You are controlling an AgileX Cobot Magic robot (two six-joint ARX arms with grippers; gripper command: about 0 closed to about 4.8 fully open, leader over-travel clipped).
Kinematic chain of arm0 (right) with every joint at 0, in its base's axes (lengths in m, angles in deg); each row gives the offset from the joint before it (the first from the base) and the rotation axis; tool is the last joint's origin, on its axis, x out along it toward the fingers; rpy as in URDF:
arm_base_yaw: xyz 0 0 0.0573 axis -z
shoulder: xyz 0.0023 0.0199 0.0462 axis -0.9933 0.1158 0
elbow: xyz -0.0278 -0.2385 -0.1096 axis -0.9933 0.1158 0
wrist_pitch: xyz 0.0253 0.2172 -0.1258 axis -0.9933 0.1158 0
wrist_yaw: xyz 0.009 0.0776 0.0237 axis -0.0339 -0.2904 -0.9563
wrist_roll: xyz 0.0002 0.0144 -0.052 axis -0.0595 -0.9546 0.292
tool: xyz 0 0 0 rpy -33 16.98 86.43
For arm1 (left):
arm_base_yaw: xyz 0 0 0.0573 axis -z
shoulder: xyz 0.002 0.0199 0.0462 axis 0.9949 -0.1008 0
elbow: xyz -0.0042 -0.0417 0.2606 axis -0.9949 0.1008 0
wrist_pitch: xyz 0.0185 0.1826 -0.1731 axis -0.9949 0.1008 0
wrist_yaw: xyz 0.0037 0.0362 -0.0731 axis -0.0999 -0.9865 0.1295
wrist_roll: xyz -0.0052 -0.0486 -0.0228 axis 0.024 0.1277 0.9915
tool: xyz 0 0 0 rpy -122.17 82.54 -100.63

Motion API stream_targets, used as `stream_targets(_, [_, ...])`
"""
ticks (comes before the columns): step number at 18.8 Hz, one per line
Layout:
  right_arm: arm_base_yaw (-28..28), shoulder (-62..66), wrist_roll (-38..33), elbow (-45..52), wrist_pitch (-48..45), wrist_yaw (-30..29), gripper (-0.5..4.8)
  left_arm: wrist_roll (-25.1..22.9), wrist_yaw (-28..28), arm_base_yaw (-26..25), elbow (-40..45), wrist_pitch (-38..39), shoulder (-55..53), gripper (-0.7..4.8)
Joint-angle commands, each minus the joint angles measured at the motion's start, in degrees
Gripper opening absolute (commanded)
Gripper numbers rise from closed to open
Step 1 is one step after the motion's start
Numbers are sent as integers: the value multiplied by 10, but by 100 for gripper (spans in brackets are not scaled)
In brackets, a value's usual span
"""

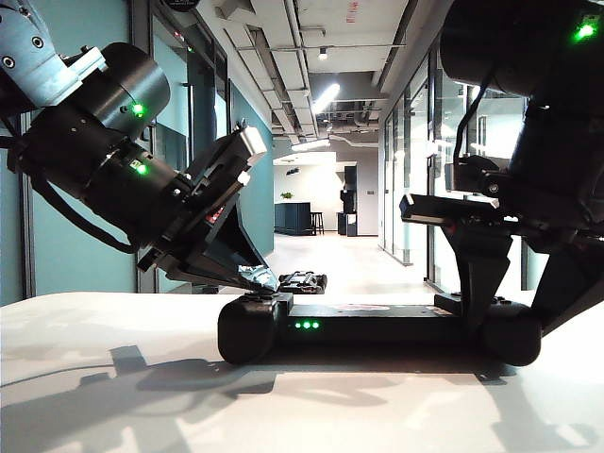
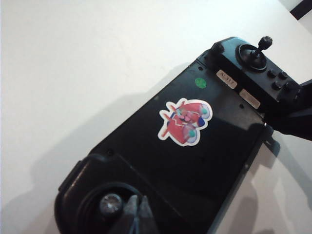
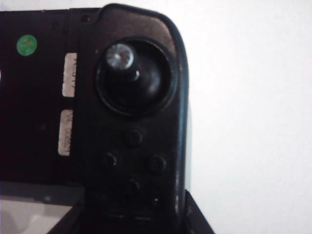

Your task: Push the left joystick on the remote control sitting on the white table forward to make the robot dog walk in a straight line until it approaches the door.

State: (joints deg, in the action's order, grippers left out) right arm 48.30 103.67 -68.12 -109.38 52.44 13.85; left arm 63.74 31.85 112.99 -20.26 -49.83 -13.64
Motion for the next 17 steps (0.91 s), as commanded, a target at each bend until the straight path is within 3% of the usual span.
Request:
stream_targets(1, [-1,-1,0,-3,-8,-5,156,0,-6,0,-1,-14,0,-6])
stream_targets(17, [-1,-1,0,-3,-8,-5,156,0,-16,0,-1,-19,-10,-6])
